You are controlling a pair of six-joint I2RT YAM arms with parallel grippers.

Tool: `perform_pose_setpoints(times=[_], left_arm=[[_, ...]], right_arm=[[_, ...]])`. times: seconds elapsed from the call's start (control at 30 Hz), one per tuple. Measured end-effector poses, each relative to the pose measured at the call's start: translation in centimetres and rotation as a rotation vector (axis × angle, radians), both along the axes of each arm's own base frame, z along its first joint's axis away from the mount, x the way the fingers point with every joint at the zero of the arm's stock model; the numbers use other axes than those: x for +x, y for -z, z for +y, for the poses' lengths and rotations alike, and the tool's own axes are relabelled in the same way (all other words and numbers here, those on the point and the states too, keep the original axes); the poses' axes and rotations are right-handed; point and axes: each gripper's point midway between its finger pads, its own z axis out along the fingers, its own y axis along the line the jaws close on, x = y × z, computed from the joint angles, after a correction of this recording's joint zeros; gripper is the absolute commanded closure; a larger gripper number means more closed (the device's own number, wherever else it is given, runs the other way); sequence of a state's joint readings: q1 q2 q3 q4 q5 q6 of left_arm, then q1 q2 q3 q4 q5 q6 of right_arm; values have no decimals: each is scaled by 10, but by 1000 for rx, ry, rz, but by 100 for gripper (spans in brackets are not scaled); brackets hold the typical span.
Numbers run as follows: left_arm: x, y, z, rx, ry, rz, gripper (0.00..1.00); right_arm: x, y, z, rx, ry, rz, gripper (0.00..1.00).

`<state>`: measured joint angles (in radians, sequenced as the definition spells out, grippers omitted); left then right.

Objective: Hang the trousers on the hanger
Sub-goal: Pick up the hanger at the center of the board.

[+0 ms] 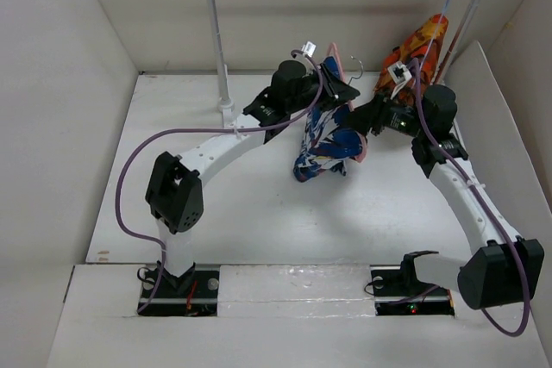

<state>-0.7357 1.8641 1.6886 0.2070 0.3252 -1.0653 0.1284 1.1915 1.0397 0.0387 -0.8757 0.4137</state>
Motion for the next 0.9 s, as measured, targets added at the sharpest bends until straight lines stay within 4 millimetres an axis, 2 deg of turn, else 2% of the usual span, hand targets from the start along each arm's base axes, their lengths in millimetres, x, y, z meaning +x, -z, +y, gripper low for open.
perform_pose_setpoints(times=[0.07, 0.2, 0.23, 0.33, 0.43, 0.5, 0.53, 0.63, 0.7, 0.73, 0.77, 0.9], left_arm=[[-6, 0, -2, -5, 10, 2, 100], [-4, -8, 6, -10, -12, -15, 100], [-3, -12, 9, -12, -17, -26, 100], [-1, -24, 15, -20, -41, -65, 100], [-3, -35, 18, -28, -49, -91, 90], [-2, -38, 19, -32, -50, -96, 78], [-2, -40, 19, -34, -51, -98, 67], [-4, -53, 19, -51, -37, -118, 47], [-7, -65, 19, -57, -27, -142, 41], [-8, -72, 20, -59, -24, -157, 32], [-9, -79, 20, -60, -22, -177, 29], [-13, -104, 23, -57, -16, -257, 21]], right_arm=[[-2, -3, 5, 32, -20, -1, 57], [2, 0, 5, 95, 9, 83, 94], [6, 0, 3, 105, 30, 94, 98], [14, -5, 2, 125, 49, 65, 100], [13, -17, 5, 146, 36, 37, 100], [12, -23, 6, 159, 35, 42, 100], [11, -25, 6, 164, 34, 48, 100], [10, -32, 8, 162, 34, 59, 100], [10, -41, 9, 144, 37, 57, 100], [11, -48, 8, 135, 45, 46, 100], [12, -55, 7, 126, 54, 29, 100], [19, -73, 1, 103, 76, -19, 100]])
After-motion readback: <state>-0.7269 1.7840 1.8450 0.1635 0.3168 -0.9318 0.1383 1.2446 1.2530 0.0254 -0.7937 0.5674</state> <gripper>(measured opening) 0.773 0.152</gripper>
